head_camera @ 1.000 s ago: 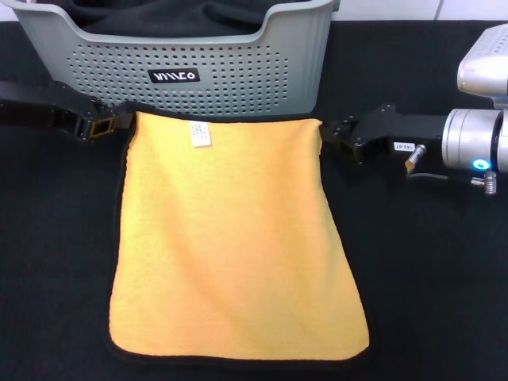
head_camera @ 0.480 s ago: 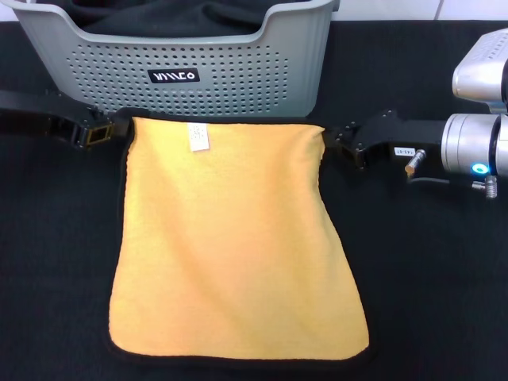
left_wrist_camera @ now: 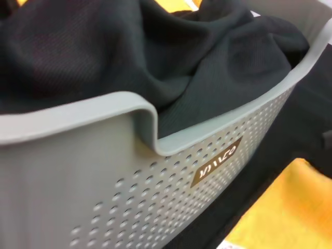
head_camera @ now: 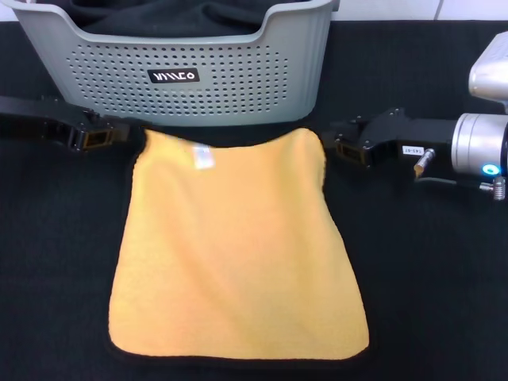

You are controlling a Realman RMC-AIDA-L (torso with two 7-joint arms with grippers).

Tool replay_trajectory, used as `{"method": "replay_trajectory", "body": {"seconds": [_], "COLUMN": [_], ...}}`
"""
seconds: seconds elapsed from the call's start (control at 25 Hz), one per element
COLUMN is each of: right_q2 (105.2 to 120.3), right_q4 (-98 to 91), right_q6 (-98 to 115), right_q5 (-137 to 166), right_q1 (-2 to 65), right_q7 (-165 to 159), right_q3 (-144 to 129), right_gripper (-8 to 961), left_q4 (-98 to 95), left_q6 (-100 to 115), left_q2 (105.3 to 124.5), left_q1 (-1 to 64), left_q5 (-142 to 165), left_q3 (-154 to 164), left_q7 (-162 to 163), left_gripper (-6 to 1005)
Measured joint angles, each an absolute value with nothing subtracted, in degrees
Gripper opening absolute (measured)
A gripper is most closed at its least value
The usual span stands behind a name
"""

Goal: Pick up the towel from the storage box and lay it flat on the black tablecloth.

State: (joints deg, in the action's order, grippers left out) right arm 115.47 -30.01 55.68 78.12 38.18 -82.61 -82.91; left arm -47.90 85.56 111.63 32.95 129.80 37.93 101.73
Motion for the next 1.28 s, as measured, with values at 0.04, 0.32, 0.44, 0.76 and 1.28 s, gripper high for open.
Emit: {"method": "replay_trajectory", "body": {"seconds": [0.04, 0.32, 0.44, 0.76, 1.28], "right_q2": [115.45, 115.4, 115.44, 113.67, 115.1], "right_q4": [-30.29, -33.87, -37.2, -42.17, -44.95], "right_q6": [55.69, 56.26, 57.46, 78.01, 108.46], "right_q5": [78.17, 78.07, 78.04, 78.3, 72.25], "right_q1": [38.03, 34.72, 30.91, 21.43, 18.72], "right_q7": [-82.93, -83.34, -83.36, -76.4, -74.21], "right_q3": [-82.9, -82.87, -82.83, -82.69, -72.0], "right_gripper": [155, 352, 415, 720, 813], "left_q4": [-47.92, -48.31, -48.53, -48.02, -36.52], "left_q6": [85.45, 85.26, 86.06, 102.54, 116.4], "left_q2": [111.63, 111.54, 111.36, 112.36, 111.81], "left_q1": [32.81, 32.13, 31.54, 27.77, 21.46], "left_q5": [129.73, 129.48, 128.82, 115.76, 103.51], "left_q3": [37.92, 37.87, 37.87, 38.2, 38.37], "left_q7": [101.85, 102.1, 101.95, 85.42, 63.22], "left_gripper": [140, 273, 334, 501, 495]}}
